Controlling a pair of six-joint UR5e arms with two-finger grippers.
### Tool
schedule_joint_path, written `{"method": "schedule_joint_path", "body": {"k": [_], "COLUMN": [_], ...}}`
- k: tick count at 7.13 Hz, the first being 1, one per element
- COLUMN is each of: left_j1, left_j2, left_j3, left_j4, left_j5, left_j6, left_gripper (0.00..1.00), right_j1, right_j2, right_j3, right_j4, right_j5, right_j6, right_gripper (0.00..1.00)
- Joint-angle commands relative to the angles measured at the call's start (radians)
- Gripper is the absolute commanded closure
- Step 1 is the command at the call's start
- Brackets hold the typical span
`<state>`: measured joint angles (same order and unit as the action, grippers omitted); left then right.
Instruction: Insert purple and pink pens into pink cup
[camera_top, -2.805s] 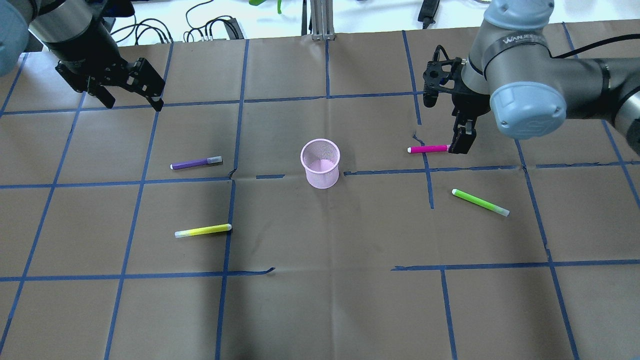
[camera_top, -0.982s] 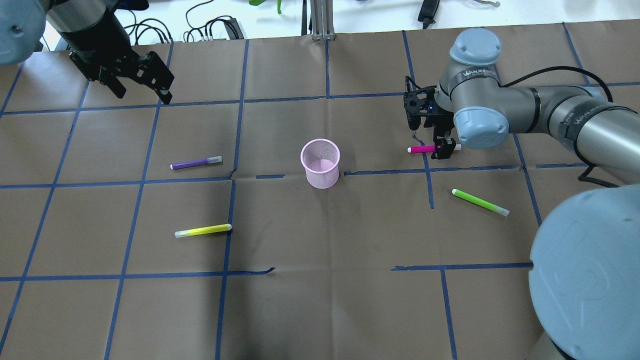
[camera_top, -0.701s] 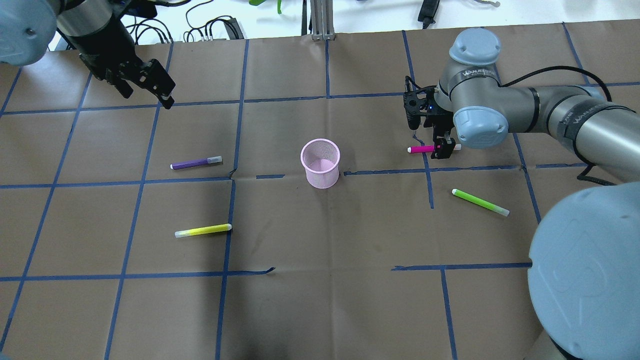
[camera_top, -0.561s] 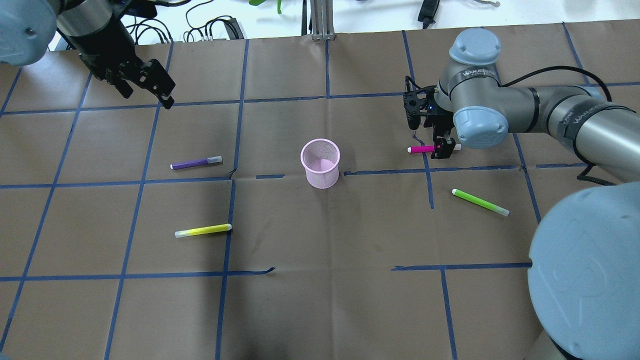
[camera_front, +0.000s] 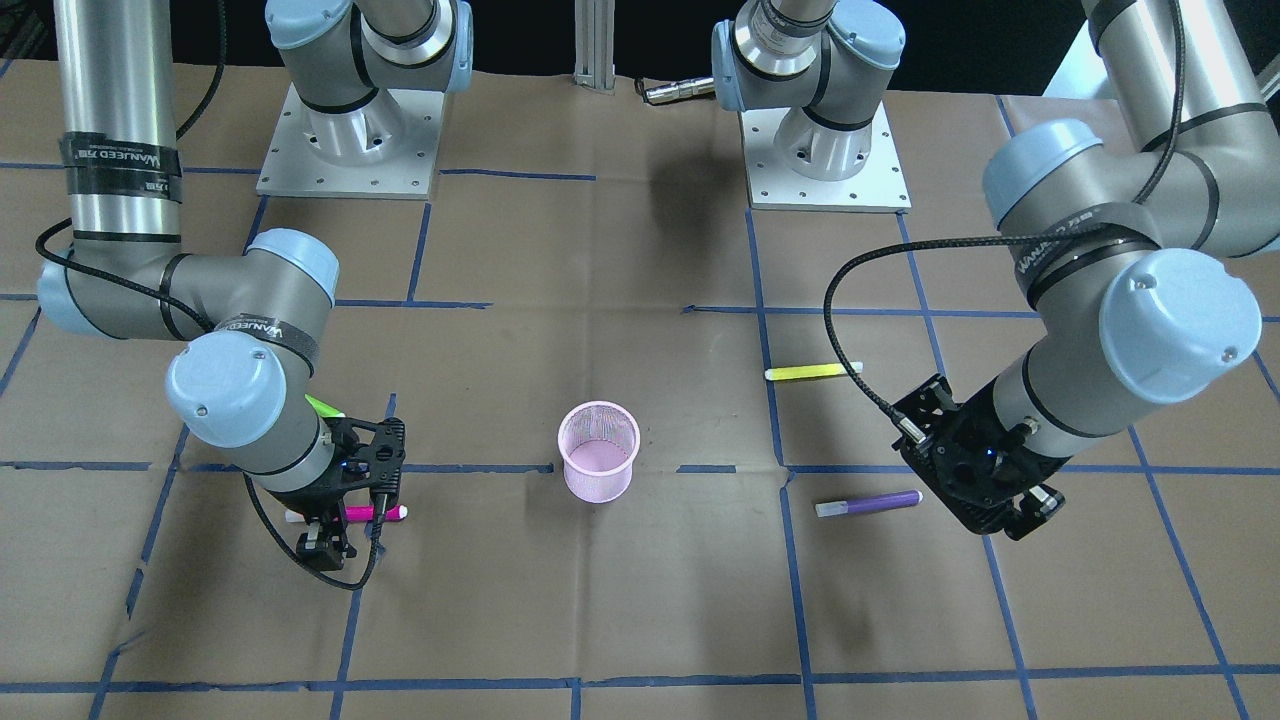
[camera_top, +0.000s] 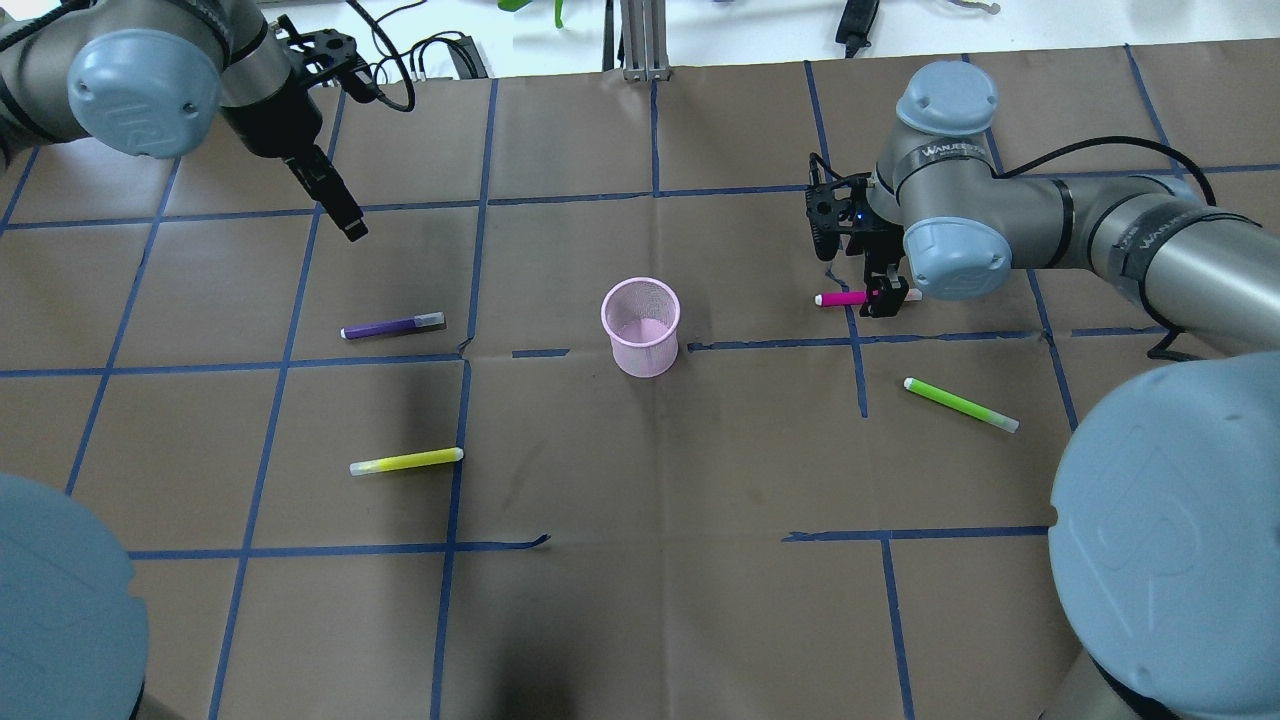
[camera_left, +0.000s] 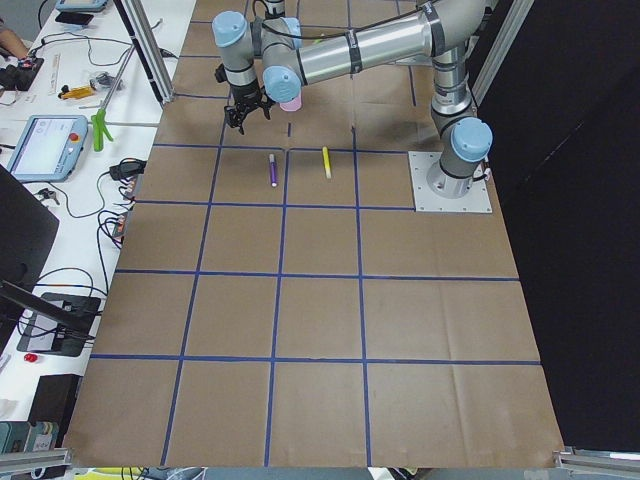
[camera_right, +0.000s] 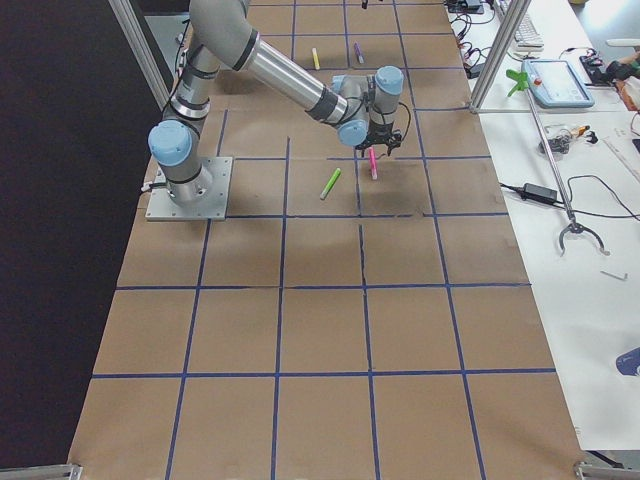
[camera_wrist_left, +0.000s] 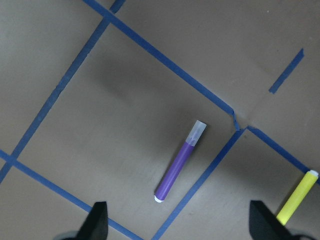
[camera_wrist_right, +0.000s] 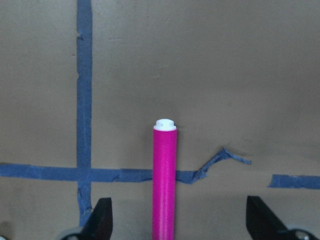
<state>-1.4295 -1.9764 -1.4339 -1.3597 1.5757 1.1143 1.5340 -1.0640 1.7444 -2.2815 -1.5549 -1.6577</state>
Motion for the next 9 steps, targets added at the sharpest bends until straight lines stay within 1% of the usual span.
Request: {"method": "schedule_joint_path", "body": {"k": [1, 3, 4, 5, 6, 7, 8, 9], "left_j1": [-0.018, -0.038, -0.038, -0.037, -0.035, -0.031, -0.025, -0.023], "left_j2": [-0.054, -0.056, -0.055, -0.053, -0.052, -0.049, -0.045, -0.053], "left_j3": [-0.02, -0.065, -0.121, -0.187, -0.242, -0.255, -0.26, -0.261], "left_j4": [0.071, 0.115, 0.173, 0.283, 0.363, 0.369, 0.366, 0.364], "left_j5": [0.023, 0.023, 0.023, 0.029, 0.03, 0.03, 0.03, 0.032], "left_j6": [0.143, 0.185, 0.197, 0.232, 0.252, 0.257, 0.293, 0.326], "left_gripper": [0.0, 0.01, 0.01, 0.01, 0.01, 0.01, 0.01, 0.01], "right_j1": [0.0, 0.0, 0.0, 0.0, 0.0, 0.0, 0.0, 0.0], "right_j2": [0.004, 0.006, 0.006, 0.006, 0.003, 0.004, 0.007, 0.013], "right_j3": [0.007, 0.007, 0.007, 0.007, 0.007, 0.007, 0.007, 0.006], "right_j4": [-0.012, -0.01, -0.01, -0.01, -0.01, -0.01, -0.01, -0.012], "right_j5": [-0.002, -0.004, -0.004, -0.005, -0.005, -0.01, -0.011, -0.011], "right_j6": [-0.001, -0.001, -0.002, -0.002, -0.002, -0.004, -0.001, -0.002], "right_gripper": [0.23, 0.44, 0.48, 0.53, 0.6, 0.66, 0.6, 0.58]}}
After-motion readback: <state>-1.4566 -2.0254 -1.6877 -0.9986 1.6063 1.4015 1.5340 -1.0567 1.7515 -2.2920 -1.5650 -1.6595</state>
